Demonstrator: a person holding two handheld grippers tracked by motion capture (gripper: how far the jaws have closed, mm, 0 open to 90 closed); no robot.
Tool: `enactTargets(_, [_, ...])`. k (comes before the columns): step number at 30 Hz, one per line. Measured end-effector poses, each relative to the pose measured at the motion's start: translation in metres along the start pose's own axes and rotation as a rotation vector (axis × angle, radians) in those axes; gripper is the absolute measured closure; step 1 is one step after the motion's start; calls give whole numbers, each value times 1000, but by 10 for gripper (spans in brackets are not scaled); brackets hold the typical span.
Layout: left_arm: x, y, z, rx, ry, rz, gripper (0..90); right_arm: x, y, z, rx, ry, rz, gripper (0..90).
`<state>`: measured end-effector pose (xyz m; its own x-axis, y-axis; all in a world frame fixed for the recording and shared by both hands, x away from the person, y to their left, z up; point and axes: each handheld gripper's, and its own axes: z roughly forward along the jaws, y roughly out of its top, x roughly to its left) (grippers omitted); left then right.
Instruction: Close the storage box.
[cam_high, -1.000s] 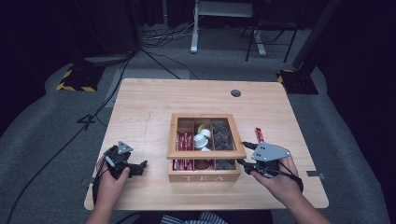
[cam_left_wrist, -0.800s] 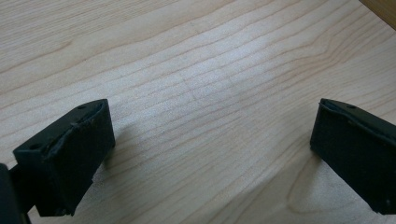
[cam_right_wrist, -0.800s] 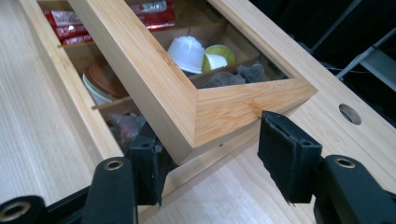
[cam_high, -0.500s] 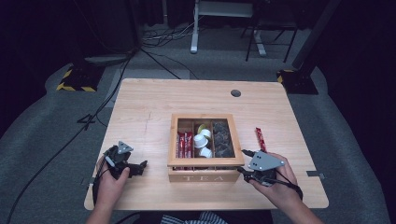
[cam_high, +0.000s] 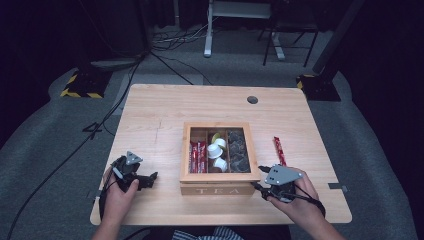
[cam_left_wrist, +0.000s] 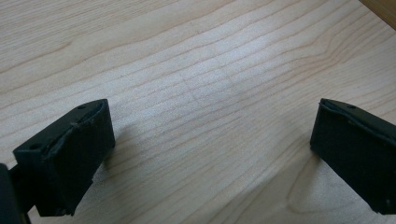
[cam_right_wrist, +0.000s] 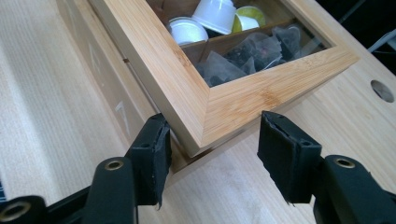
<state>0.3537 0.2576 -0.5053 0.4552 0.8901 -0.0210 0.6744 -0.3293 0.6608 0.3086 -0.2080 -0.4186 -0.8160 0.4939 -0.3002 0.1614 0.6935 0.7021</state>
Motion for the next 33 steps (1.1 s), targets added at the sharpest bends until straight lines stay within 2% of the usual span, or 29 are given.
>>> enactTargets(4, [0, 0, 0, 0, 0, 0, 0, 1, -1, 1, 9, 20, 3, 459])
enactTargets(10, [0, 0, 0, 0, 0, 0, 1, 3, -4, 2, 35, 22, -2, 473])
enactTargets(12, [0, 0, 0, 0, 0, 1, 1, 4, -5, 2, 31, 38, 10, 484])
enactTargets(13, [0, 0, 0, -1, -1, 1, 0, 5, -5, 1, 4, 49, 37, 480])
enactTargets(15, [0, 0, 0, 0, 0, 0, 0, 4, -4, -1, 9, 43, 32, 467])
enactTargets(18, [0, 0, 0, -3, 3, 0, 0, 3, -5, -1, -2, 57, 45, 454])
enactTargets(19, [0, 0, 0, -1, 0, 1, 0, 1, -4, -2, -19, 78, 66, 442])
enactTargets(21, [0, 0, 0, -1, 0, 1, 0, -1, -4, -3, -34, 87, 82, 434])
enactTargets(22, [0, 0, 0, 0, -1, -1, 1, -8, -2, -6, -76, 119, 120, 416])
enactTargets(23, [0, 0, 0, -4, 1, 0, 1, -12, -1, -8, -97, 133, 147, 404])
enactTargets(24, [0, 0, 0, -4, 1, 0, 1, -12, -1, -8, -97, 133, 147, 404])
enactTargets(25, [1, -1, 0, -5, -6, 8, 1, -24, -1, -13, -129, 138, 188, 383])
enactTargets(26, [1, -1, 0, -5, -6, 8, 1, -24, -1, -13, -129, 138, 188, 383])
enactTargets(30, [2, -2, -1, -4, -21, 17, 3, -50, -7, -24, -155, 92, 242, 351])
enactTargets(31, [3, -3, -2, -4, -23, 21, 3, -64, -13, -29, -163, 84, 267, 344])
enactTargets(32, [3, -3, -2, -4, -23, 21, 3, -64, -13, -29, -163, 84, 267, 344])
enactTargets(33, [3, -3, -2, -4, -25, 19, 3, -71, -17, -31, -163, 75, 284, 343])
